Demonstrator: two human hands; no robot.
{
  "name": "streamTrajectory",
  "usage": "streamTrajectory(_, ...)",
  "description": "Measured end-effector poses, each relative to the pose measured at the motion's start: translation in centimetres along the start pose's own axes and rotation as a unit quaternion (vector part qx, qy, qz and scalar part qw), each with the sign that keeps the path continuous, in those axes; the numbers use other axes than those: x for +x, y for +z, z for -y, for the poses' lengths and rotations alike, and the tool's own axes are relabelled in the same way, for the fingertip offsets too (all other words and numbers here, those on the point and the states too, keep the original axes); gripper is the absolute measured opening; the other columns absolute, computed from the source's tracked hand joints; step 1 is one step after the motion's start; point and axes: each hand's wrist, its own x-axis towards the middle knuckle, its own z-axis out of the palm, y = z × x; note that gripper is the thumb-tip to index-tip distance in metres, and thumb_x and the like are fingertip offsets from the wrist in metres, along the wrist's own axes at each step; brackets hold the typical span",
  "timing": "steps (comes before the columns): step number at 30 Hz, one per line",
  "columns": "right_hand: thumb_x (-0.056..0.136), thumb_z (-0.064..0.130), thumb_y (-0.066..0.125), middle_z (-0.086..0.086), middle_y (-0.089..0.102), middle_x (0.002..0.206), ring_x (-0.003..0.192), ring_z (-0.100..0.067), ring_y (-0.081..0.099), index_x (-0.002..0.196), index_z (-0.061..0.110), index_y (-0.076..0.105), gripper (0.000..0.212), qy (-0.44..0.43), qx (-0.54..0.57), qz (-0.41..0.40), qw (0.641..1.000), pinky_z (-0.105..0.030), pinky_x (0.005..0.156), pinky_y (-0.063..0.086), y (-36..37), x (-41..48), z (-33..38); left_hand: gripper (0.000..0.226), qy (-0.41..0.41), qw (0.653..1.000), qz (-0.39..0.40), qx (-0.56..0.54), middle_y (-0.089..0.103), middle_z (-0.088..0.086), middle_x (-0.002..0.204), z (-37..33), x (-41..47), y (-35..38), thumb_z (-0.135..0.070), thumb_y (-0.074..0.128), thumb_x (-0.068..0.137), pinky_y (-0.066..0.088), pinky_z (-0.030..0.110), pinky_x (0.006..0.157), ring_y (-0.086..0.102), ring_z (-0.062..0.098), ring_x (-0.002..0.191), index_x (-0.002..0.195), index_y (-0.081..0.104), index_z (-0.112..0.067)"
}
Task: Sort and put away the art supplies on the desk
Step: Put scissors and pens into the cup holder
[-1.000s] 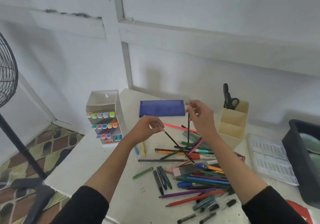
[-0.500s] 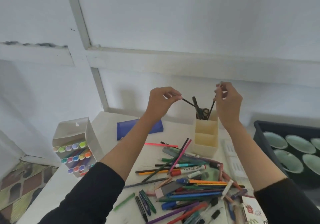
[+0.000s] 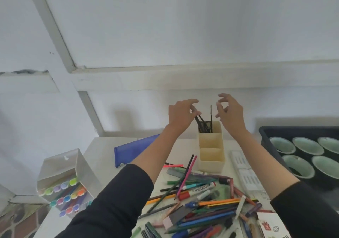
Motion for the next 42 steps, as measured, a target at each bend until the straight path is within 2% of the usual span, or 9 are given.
streamTrajectory(3, 0.095, 0.013, 0.049, 0.001, 0.056, 0.107, 0.056, -0.013, 0.061, 0.119, 0.012, 0.056, 0.025, -0.02, -0.02, -0.016, 0.999, -0.014, 0.061, 0.046, -0.1, -1.3, -0.5, 0.029, -0.022, 0.999, -0.019, -0.042, 0.061, -0.025, 0.074, 1.5, -0.6, -0.2, -0.038, 0.071, 0.081, 0.04, 0.036, 0.091, 0.06, 0.005, 0.084, 0.109, 0.066, -0.035)
streamTrajectory(8, 0.094, 0.007, 0.048, 0.001, 0.06, 0.103, 0.059, -0.024, 0.061, 0.112, 0.011, 0.059, 0.021, 0.002, -0.019, -0.034, 0.999, -0.022, 0.065, 0.048, 0.2, -3.2, -1.6, 0.002, -0.007, 0.991, -0.049, -0.121, 0.063, -0.018, 0.069, 2.4, -1.7, -0.5, -0.03, 0.072, 0.082, 0.046, 0.028, 0.069, 0.051, 0.003, 0.059, 0.081, 0.073, -0.029)
streamTrajectory(11, 0.093, 0.005, 0.048, 0.0, 0.062, 0.103, 0.064, -0.027, 0.061, 0.109, 0.011, 0.06, 0.021, 0.036, -0.011, -0.036, 0.999, -0.033, 0.07, 0.052, 0.5, -4.1, -2.2, 0.005, 0.003, 0.992, -0.046, -0.12, 0.062, -0.02, 0.07, 1.9, -1.8, -0.3, -0.027, 0.07, 0.084, 0.045, 0.024, 0.065, 0.049, 0.004, 0.059, 0.079, 0.073, -0.027)
streamTrajectory(15, 0.092, 0.002, 0.05, 0.001, 0.062, 0.098, 0.067, -0.025, 0.062, 0.105, 0.01, 0.062, 0.02, 0.056, -0.009, -0.026, 0.998, -0.031, 0.071, 0.051, 0.9, -5.5, -2.5, 0.008, 0.022, 0.996, -0.042, -0.069, 0.061, -0.018, 0.072, 1.0, -1.5, 0.4, -0.025, 0.067, 0.086, 0.041, 0.02, 0.066, 0.051, -0.007, 0.062, 0.081, 0.073, -0.023)
streamTrajectory(19, 0.091, 0.002, 0.051, 0.002, 0.063, 0.095, 0.069, -0.024, 0.063, 0.101, 0.01, 0.064, 0.018, 0.083, -0.01, -0.022, 0.996, -0.033, 0.073, 0.051, 0.9, -6.9, -3.2, 0.01, 0.011, 1.0, 0.004, -0.005, 0.063, -0.008, 0.088, 0.1, -0.9, 1.8, -0.026, 0.061, 0.089, 0.043, 0.037, 0.082, 0.051, 0.01, 0.08, 0.084, 0.07, -0.024)
streamTrajectory(24, 0.091, 0.003, 0.05, 0.0, 0.065, 0.09, 0.068, -0.026, 0.063, 0.097, 0.012, 0.063, 0.018, 0.093, -0.016, -0.014, 0.995, -0.031, 0.071, 0.049, 0.1, -7.9, -3.8, 0.012, 0.01, 0.998, -0.001, 0.057, 0.053, -0.005, 0.096, -1.6, 0.1, 2.1, -0.026, 0.058, 0.089, 0.029, 0.034, 0.078, 0.047, 0.017, 0.099, 0.086, 0.069, -0.025)
streamTrajectory(36, 0.092, 0.006, 0.051, 0.002, 0.064, 0.09, 0.07, -0.021, 0.061, 0.097, 0.017, 0.063, 0.017, 0.099, -0.02, -0.022, 0.995, -0.037, 0.073, 0.055, -0.8, -7.5, -3.7, 0.005, 0.091, 0.963, -0.244, -0.068, 0.057, -0.008, 0.081, -5.3, 2.0, -1.7, -0.017, 0.052, 0.086, 0.037, 0.034, 0.076, 0.053, 0.016, 0.079, 0.086, 0.057, -0.016)
streamTrajectory(39, 0.092, 0.005, 0.052, 0.003, 0.064, 0.09, 0.07, -0.021, 0.061, 0.098, 0.016, 0.064, 0.017, 0.102, -0.025, -0.019, 0.994, -0.041, 0.073, 0.055, -0.7, -7.5, -3.8, 0.005, 0.092, 0.96, -0.248, -0.095, 0.056, -0.012, 0.076, -5.5, 2.2, -2.0, -0.016, 0.053, 0.087, 0.045, 0.041, 0.077, 0.053, 0.017, 0.076, 0.086, 0.058, -0.015)
streamTrajectory(42, 0.092, 0.006, 0.052, 0.004, 0.063, 0.089, 0.071, -0.02, 0.061, 0.099, 0.016, 0.064, 0.016, 0.105, -0.031, -0.015, 0.994, -0.041, 0.073, 0.056, -0.6, -7.5, -3.9, 0.006, 0.088, 0.97, -0.216, -0.064, 0.058, -0.012, 0.079, -5.2, 2.0, -1.1, -0.017, 0.053, 0.09, 0.039, 0.036, 0.078, 0.053, 0.016, 0.079, 0.086, 0.058, -0.017)
